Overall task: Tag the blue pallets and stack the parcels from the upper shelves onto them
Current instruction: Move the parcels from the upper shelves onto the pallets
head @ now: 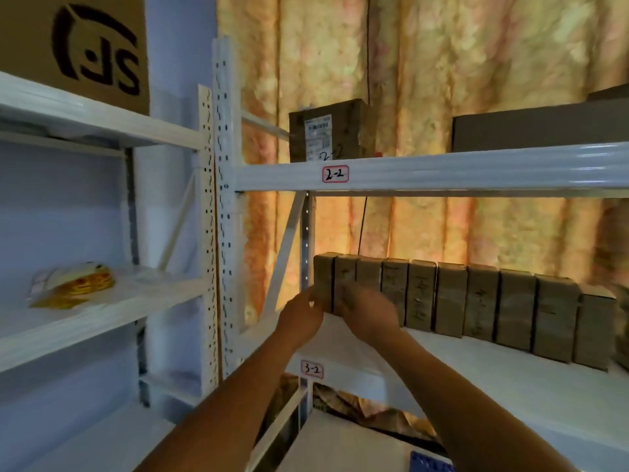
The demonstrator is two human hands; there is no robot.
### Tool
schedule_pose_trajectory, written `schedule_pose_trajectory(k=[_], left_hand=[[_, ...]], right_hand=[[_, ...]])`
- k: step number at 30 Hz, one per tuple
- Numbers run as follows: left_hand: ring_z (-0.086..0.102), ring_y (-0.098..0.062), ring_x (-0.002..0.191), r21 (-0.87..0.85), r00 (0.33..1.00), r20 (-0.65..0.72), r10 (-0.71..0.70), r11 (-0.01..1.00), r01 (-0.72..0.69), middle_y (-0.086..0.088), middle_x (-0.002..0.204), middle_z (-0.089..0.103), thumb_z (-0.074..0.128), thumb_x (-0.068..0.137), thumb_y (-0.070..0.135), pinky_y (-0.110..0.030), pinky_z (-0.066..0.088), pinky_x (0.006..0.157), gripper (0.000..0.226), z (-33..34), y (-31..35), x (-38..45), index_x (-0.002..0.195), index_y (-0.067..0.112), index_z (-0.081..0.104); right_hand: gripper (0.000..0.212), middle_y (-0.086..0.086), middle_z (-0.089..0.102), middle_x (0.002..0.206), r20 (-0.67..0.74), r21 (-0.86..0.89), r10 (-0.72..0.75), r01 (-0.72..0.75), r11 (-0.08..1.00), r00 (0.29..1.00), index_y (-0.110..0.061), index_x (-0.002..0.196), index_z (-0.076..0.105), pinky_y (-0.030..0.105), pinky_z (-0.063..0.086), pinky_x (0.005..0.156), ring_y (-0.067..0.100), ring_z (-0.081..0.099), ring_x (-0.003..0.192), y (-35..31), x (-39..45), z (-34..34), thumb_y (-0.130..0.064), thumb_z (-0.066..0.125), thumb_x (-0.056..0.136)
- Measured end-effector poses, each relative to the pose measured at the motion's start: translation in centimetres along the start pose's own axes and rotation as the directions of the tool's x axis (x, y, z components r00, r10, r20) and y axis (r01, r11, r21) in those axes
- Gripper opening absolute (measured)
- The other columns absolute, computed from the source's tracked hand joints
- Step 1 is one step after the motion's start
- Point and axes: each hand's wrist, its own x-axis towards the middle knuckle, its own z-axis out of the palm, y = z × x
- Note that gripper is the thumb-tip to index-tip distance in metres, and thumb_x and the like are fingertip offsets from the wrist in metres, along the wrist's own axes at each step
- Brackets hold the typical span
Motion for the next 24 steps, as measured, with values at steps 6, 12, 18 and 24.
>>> schedule_pose_trajectory(k=[6, 12, 18, 24], left_hand=[[0.062, -0.027, 0.115, -0.100, 0.996, -0.051, -0.075, 0.993, 0.070, -0.002, 0.125, 0.066, 0.062, 0.094, 0.028, -0.039, 0.051, 0.094, 0.041, -0.3, -1.8, 6.4, 0.134, 0.017, 0.054], [0.053, -0.030, 0.130, -0.270, 0.991, -0.028, -0.133, 0.955, 0.121, -0.009, 0.145, 0.054, 0.043, 0.102, 0.030, -0.037, 0.043, 0.103, 0.048, 1.3, -3.2, 12.0, 0.146, 0.012, 0.047], [0.062, -0.034, 0.113, -0.634, 0.983, 0.136, -0.125, 0.751, 0.184, -0.016, 0.114, 0.069, 0.039, 0.105, 0.044, -0.048, 0.047, 0.103, 0.037, 3.4, -3.5, 15.1, 0.101, 0.019, 0.067], [0.063, -0.030, 0.104, -0.731, 0.979, 0.078, -0.186, 0.657, 0.183, -0.013, 0.112, 0.068, 0.027, 0.101, 0.052, -0.045, 0.047, 0.102, 0.054, 4.1, -4.8, 15.7, 0.108, 0.015, 0.065]], right_hand=[[0.047, 0.005, 0.058, 0.143, -0.130, -0.233, -0.113, 0.081, 0.969, 0.985, -0.020, 0.144, 0.053, 0.047, 0.038, 0.110, 0.028, 0.046, 0.136, -0.8, 5.7, 1.6, -0.035, 0.054, 0.099], [0.062, 0.009, 0.052, 0.150, -0.111, -0.384, 0.048, -0.088, 0.919, 0.993, -0.018, 0.154, 0.037, 0.056, 0.022, 0.119, 0.030, 0.035, 0.147, 0.0, 11.7, 2.8, -0.050, 0.042, 0.100], [0.063, 0.004, 0.067, 0.126, 0.019, -0.564, 0.098, -0.070, 0.823, 0.995, -0.029, 0.129, 0.061, 0.067, 0.003, 0.118, 0.030, 0.045, 0.137, 0.8, 13.4, 2.1, -0.074, 0.038, 0.090], [0.060, 0.001, 0.072, 0.095, 0.036, -0.619, -0.012, 0.031, 0.785, 0.999, -0.031, 0.105, 0.067, 0.052, 0.027, 0.100, 0.029, 0.053, 0.112, 0.3, 13.7, 1.0, -0.072, 0.028, 0.086]])
